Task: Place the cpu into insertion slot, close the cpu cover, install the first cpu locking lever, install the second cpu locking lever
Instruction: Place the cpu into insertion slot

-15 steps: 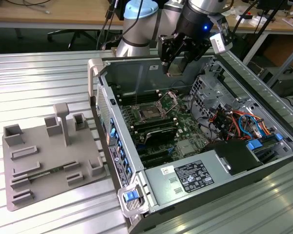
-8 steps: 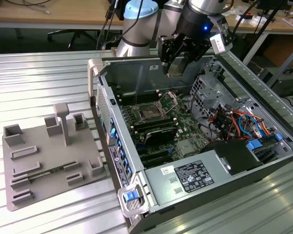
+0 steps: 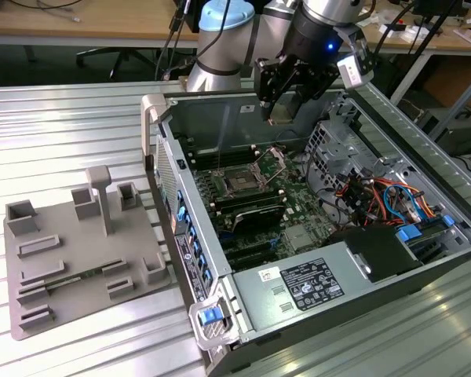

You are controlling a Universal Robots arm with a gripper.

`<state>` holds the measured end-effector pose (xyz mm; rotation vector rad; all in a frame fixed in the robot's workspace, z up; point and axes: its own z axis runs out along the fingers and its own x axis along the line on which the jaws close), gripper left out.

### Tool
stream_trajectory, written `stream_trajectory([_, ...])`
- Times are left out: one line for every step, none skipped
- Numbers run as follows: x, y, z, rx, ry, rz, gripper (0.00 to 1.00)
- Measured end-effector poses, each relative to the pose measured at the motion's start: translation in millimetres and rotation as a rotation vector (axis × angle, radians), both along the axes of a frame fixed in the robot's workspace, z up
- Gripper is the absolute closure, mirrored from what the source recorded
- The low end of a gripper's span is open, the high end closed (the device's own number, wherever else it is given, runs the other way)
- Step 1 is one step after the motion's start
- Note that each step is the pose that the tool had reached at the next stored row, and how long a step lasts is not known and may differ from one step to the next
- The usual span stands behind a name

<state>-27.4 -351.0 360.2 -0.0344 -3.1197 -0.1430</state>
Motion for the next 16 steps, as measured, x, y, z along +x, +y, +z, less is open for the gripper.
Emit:
stream_trajectory([0.0,-0.1,-0.2,0.0000,0.0000,0.000,0.45])
stream_trajectory([0.0,-0.2,-0.4,0.0000,0.0000,0.000,0.45])
stream_trajectory([0.0,-0.3,-0.6,-0.0001,0.0001,0.000,0.45])
stream_trajectory([0.0,-0.4,-1.0,0.0000,0.0000,0.000,0.45])
stream_trajectory([0.0,-0.4,-1.2,0.0000,0.0000,0.000,0.45])
stream_trajectory([0.0,-0.5,-1.3,0.0000,0.0000,0.000,0.45])
stream_trajectory([0.0,-0.5,-1.7,0.0001,0.0000,0.000,0.45])
stream_trajectory([0.0,-0.6,-2.0,0.0000,0.0000,0.000,0.45])
stream_trajectory([0.0,-0.7,-2.4,0.0000,0.0000,0.000,0.45])
stream_trajectory([0.0,-0.7,-2.6,0.0000,0.0000,0.000,0.45])
stream_trajectory([0.0,-0.7,-2.8,0.0000,0.0000,0.000,0.45])
stream_trajectory([0.0,-0.8,-3.0,0.0000,0.0000,0.000,0.45])
stream_trajectory([0.0,-0.8,-3.1,0.0000,0.0000,0.000,0.45])
stream_trajectory([0.0,-0.8,-3.4,0.0000,0.0000,0.000,0.45])
stream_trajectory([0.0,-0.9,-3.8,0.0000,0.0000,0.000,0.45])
stream_trajectory([0.0,-0.9,-3.9,0.0000,-0.0001,0.000,0.45])
